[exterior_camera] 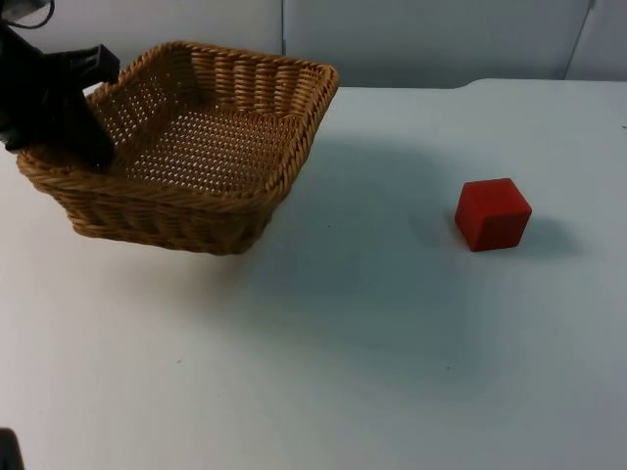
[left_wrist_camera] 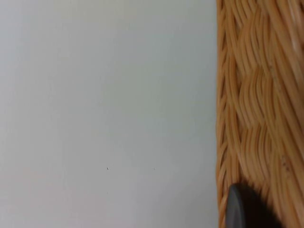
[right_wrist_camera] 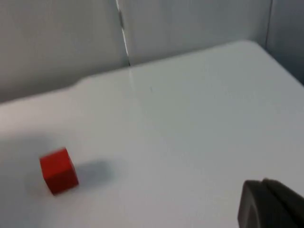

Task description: Pick up the basket with the left hand and place the cube into the basket with the right hand.

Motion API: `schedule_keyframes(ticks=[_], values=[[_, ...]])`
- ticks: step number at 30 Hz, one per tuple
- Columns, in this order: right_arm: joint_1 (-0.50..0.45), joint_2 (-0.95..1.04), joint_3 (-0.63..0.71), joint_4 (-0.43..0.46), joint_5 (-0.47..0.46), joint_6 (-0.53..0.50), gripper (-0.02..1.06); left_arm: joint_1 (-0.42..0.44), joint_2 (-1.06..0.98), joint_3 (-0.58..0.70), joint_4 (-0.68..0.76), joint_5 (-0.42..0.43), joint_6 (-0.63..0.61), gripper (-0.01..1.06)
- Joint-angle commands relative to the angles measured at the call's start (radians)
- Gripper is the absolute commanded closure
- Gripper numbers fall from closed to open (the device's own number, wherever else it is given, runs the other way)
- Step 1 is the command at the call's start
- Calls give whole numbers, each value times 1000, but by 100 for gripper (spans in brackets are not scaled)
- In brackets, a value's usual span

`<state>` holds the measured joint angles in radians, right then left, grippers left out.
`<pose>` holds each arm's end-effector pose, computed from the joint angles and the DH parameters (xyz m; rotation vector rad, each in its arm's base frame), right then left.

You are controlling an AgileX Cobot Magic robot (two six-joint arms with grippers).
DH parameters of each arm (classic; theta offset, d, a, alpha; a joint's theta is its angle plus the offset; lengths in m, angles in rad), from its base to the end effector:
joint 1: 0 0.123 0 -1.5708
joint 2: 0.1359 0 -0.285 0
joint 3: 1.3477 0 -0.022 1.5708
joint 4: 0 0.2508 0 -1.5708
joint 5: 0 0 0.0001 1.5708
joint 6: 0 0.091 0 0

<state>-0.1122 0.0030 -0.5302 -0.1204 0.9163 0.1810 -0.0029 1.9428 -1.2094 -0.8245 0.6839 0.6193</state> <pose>-0.0044 -0.0082 0.2983 0.2702 1.8492 -0.0924 0.3847 -0.0434 0.1649 0.0389 2.6694 -0.6783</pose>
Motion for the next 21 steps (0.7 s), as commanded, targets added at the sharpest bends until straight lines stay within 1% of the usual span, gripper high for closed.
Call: schedule_keyframes(ticks=[1,2,3,4,5,6,7,8,9,10,11,12,13,14,15,16,17,18,19,21], values=[[4,-3,-7,25,-123,1,105,-5,-6,1,-32,-19,0,105],[4,-3,-7,38,-203,1,105,-5,-6,1,-32,-29,0,105],[4,-3,-7,38,-203,1,105,-5,-6,1,-32,-29,0,105],[4,-3,-7,43,-277,1,105,-5,-6,1,-32,-38,0,105],[4,-3,-7,50,-325,1,105,-5,-6,1,-32,-48,0,105],[4,-3,-7,64,-349,-1,105,-5,-6,1,-32,-53,0,105],[4,14,-7,86,-328,-41,105,-5,-6,1,-32,-57,0,105],[4,14,-7,86,-328,-41,105,-5,-6,1,-32,-57,0,105],[4,91,-7,120,-255,-138,105,-5,-6,1,-32,-63,0,105],[4,127,-7,136,-226,-171,105,-5,-6,1,-32,-65,0,105],[8,242,-7,182,-191,-261,105,-5,-6,1,-32,-65,0,105],[14,306,-8,191,-200,-269,105,-5,-6,1,-32,-65,0,105],[28,378,-13,209,-229,-269,105,-5,-6,1,-32,-65,0,105],[28,378,-13,209,-229,-269,105,-5,-6,1,-32,-65,0,105],[44,451,-25,210,-256,-269,105,-5,-6,1,-32,-65,0,105],[52,534,-45,195,-261,-266,105,-5,-6,1,-32,-65,0,105],[54,610,-68,195,-252,-258,105,-5,-6,1,-32,-65,0,105],[54,708,-105,195,-220,-260,105,-5,-6,1,-32,-65,0,105],[54,708,-105,195,-220,-260,105,-5,-6,1,-32,-65,0,105],[54,913,-195,195,-128,-260,105,-5,-6,1,-32,-65,0,105]])
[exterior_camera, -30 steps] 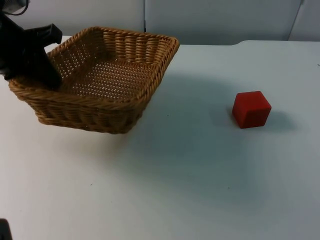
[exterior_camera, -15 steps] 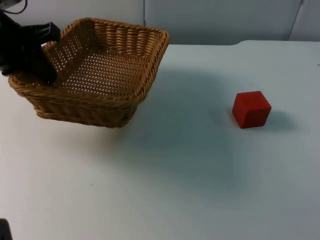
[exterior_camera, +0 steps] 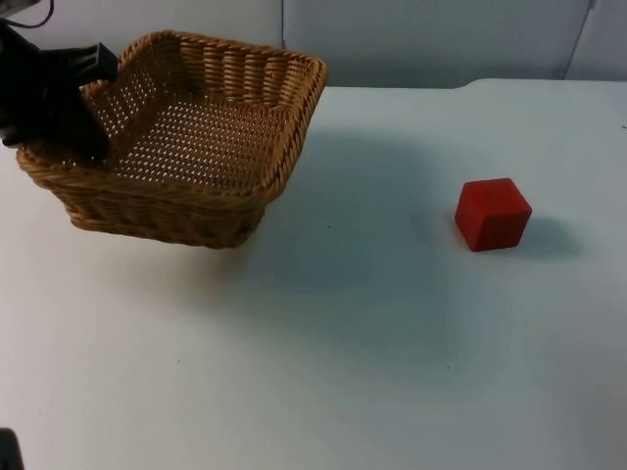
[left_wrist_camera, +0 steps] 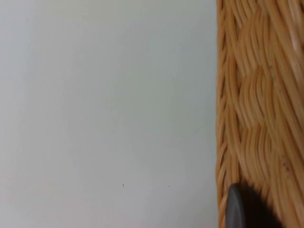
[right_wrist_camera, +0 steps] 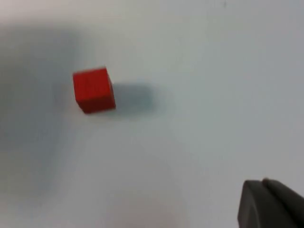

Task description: Pick up the basket with the left hand and place the cube into the basket with the right hand.

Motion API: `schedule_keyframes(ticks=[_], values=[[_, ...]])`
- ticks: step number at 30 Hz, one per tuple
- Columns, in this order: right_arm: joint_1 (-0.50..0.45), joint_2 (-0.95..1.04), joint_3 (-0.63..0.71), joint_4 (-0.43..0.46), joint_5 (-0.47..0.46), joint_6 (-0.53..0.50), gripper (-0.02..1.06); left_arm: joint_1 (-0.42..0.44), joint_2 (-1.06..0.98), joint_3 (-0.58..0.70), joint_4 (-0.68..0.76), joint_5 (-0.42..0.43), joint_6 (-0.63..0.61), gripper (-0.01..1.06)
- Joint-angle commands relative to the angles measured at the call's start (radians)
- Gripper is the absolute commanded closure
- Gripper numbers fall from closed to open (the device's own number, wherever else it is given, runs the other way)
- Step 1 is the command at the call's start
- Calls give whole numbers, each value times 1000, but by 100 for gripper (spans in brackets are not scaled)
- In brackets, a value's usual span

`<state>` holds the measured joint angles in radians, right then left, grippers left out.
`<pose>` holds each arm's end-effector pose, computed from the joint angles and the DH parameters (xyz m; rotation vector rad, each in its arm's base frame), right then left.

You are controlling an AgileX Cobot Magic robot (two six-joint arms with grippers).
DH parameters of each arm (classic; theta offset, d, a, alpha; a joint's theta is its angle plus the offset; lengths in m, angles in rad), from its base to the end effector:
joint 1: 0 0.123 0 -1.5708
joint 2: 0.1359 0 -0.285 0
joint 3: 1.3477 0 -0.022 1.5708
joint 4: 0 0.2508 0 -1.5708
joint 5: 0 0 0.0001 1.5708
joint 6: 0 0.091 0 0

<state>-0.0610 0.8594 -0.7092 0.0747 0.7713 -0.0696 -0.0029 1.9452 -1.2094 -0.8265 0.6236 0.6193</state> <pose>0.1576 -0.0049 0.3010 0.0299 2.4022 0.0267 0.3893 -0.0403 0.1644 0.0098 2.6351 -0.6264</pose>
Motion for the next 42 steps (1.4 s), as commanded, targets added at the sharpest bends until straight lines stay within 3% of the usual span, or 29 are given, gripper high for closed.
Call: schedule_keyframes(ticks=[1,4,7,8,10,12,13,15,17,20,23,26,28,31,37,42], values=[[3,142,-73,-1,64,2,105,-5,-9,1,-30,-5,0,105],[10,335,-192,2,184,58,103,-5,-9,1,-30,-5,0,105],[72,567,-346,0,291,70,90,-5,-9,1,-30,-5,0,105],[72,567,-346,0,291,70,90,-5,-9,1,-30,-5,0,105],[137,644,-406,-25,260,70,79,-5,-9,1,-30,-5,0,105],[226,711,-472,-108,218,91,70,-5,-9,1,-30,-5,0,105],[226,711,-472,-108,218,91,70,-5,-9,1,-30,-5,0,105],[326,773,-538,-215,207,147,62,-5,-9,1,-30,-5,0,105],[404,835,-608,-319,238,215,57,-5,-9,1,-30,-5,0,105],[462,920,-701,-381,302,262,54,-5,-9,1,-30,-5,0,105],[470,983,-765,-337,359,244,51,-5,-9,1,-30,-5,0,105],[459,1075,-847,-223,437,108,43,-5,-9,1,-30,-5,0,105],[457,1104,-870,-197,450,89,42,-5,-9,1,-30,-5,0,105],[465,1151,-896,-182,450,189,37,-5,-9,1,-30,-5,0,105],[469,1153,-896,-127,430,203,37,-5,-9,1,-30,-9,0,105],[461,1157,-899,-122,354,196,37,-5,-9,1,-30,-32,0,105]])
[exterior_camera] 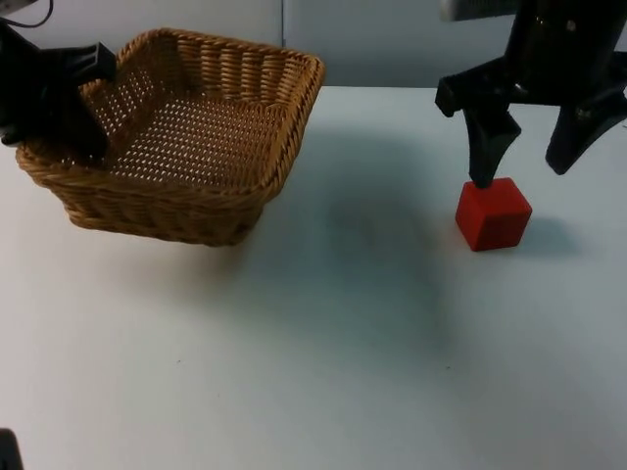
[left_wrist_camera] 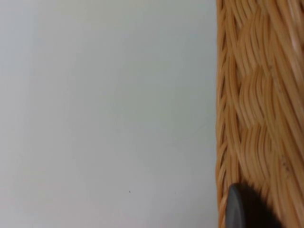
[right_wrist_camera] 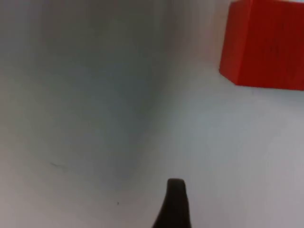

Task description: Pick up the basket with the left hand and place the cube into the basket with the right hand.

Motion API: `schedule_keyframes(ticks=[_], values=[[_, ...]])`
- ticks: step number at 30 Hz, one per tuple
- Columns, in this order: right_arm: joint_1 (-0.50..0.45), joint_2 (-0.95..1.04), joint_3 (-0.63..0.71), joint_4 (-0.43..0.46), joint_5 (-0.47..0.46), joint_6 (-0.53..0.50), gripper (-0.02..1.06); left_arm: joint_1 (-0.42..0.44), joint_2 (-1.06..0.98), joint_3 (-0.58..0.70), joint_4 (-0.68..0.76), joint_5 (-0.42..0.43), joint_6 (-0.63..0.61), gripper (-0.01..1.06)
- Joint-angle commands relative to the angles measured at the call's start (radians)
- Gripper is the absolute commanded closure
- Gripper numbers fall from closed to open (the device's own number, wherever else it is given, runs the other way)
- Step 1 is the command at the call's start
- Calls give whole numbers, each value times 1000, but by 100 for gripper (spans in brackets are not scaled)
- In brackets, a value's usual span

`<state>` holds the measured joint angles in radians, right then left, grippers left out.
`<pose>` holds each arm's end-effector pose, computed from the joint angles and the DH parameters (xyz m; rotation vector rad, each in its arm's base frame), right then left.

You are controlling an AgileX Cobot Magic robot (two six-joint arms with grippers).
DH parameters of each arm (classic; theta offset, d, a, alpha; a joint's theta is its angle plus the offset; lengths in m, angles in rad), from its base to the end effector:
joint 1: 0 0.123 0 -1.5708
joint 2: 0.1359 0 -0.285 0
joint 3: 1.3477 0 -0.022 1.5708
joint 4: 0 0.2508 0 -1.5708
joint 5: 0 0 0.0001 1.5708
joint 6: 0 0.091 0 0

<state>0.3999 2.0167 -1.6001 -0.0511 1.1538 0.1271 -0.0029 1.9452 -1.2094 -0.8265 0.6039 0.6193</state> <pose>0.3783 0.1553 0.2102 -0.4421 3.0122 -0.0353 0.3907 -0.0392 0.1646 0.0013 2.6231 -0.6089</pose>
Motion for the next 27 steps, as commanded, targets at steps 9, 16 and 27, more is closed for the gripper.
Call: schedule_keyframes(ticks=[9,16,27], values=[[-102,52,-8,6,-74,4,37,-5,-9,1,-29,-37,0,105],[-131,57,-8,64,-110,-48,37,-5,-9,1,-29,-37,0,105],[-131,185,-76,157,-115,-107,24,-5,-9,1,-29,-42,0,105]])
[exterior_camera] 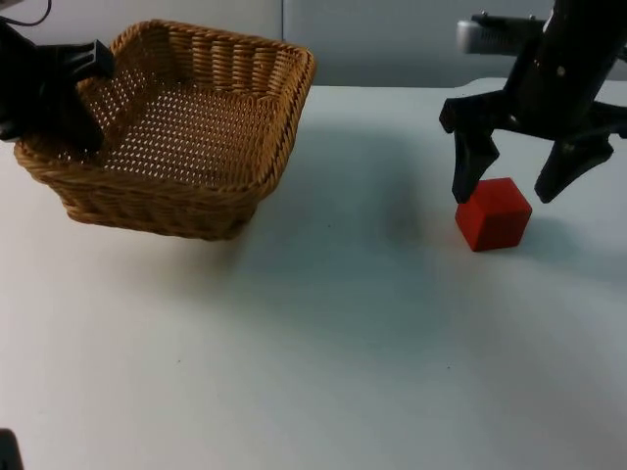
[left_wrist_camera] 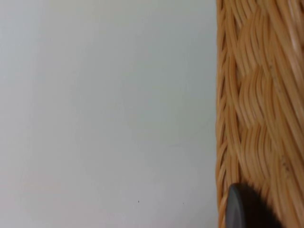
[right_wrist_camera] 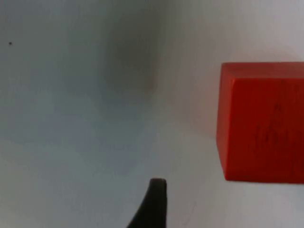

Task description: Pick up the basket with the left hand and place the cube into the basket with the right hand.

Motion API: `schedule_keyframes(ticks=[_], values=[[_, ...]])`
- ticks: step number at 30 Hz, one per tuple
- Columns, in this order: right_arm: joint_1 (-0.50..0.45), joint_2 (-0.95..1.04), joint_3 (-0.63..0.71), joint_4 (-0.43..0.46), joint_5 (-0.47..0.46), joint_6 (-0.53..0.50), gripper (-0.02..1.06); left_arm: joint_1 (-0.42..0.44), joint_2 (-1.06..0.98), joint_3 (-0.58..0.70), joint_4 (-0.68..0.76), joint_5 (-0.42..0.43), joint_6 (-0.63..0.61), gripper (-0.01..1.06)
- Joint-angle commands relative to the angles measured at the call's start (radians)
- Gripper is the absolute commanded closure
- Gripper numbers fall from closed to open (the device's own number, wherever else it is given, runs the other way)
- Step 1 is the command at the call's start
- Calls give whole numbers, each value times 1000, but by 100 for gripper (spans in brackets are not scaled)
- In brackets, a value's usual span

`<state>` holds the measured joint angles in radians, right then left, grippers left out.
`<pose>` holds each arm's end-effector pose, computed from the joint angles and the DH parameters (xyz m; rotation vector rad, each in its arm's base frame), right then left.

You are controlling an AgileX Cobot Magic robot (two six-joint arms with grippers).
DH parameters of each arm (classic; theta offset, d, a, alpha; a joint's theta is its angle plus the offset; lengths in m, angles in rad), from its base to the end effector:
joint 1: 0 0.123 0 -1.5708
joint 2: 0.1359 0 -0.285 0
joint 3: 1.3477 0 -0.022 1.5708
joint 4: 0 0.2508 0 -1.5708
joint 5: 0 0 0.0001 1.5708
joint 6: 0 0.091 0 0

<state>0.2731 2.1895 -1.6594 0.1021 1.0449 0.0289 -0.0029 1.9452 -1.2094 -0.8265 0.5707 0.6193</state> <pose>0.4204 0.1261 0.1527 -0.3012 3.0544 0.1564 0.3931 -0.0374 0.1649 -0.0127 2.6027 -0.5796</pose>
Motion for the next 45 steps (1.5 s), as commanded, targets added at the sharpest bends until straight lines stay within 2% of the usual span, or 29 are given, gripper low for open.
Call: schedule_keyframes(ticks=[1,11,20,21,22,23,24,27,28,29,34,37,38,39,40,41,42,43,44,45], values=[[-4,27,-31,4,-14,-3,24,-5,-9,1,-29,-9,0,105],[-4,88,-93,-1,-29,9,24,-5,-9,1,-29,-15,0,105],[-4,120,-93,-50,13,23,26,-5,-9,1,-27,-17,0,105],[-4,123,-93,-50,16,23,30,-5,-9,1,-27,-17,0,105],[-4,126,-93,-51,16,29,38,-5,-9,1,-27,-17,0,105],[-4,126,-93,-51,16,29,38,-5,-9,1,-27,-17,0,105],[-4,126,-93,-55,14,49,48,-5,-9,1,-27,-17,0,105],[-4,126,-97,-85,-10,119,96,-5,-9,1,-27,-17,0,105],[-4,126,-97,-85,-10,119,96,-5,-9,1,-27,-17,0,105],[-4,126,-99,-102,-17,137,104,-5,-9,1,-27,-17,0,105],[-4,126,-192,-102,29,121,105,-5,-9,1,-27,-20,0,105],[-2,126,-409,-45,103,92,105,-5,-9,1,-27,-20,0,105],[-2,126,-409,-45,103,92,105,-5,-9,1,-27,-20,0,105],[-2,126,-483,-7,116,72,105,-5,-9,1,-27,-20,0,105],[-2,126,-617,97,121,33,105,-5,-9,1,-27,-20,0,105],[-2,126,-659,140,121,15,105,-5,-9,1,-27,-20,0,105],[-1,126,-734,231,109,-13,105,-5,-9,1,-27,-20,0,105],[-1,126,-734,231,109,-13,105,-5,-9,1,-27,-20,0,105],[9,126,-816,347,85,-65,105,-5,-9,1,-27,-20,0,105],[22,126,-862,413,61,-88,105,-5,-9,1,-27,-20,0,105]])
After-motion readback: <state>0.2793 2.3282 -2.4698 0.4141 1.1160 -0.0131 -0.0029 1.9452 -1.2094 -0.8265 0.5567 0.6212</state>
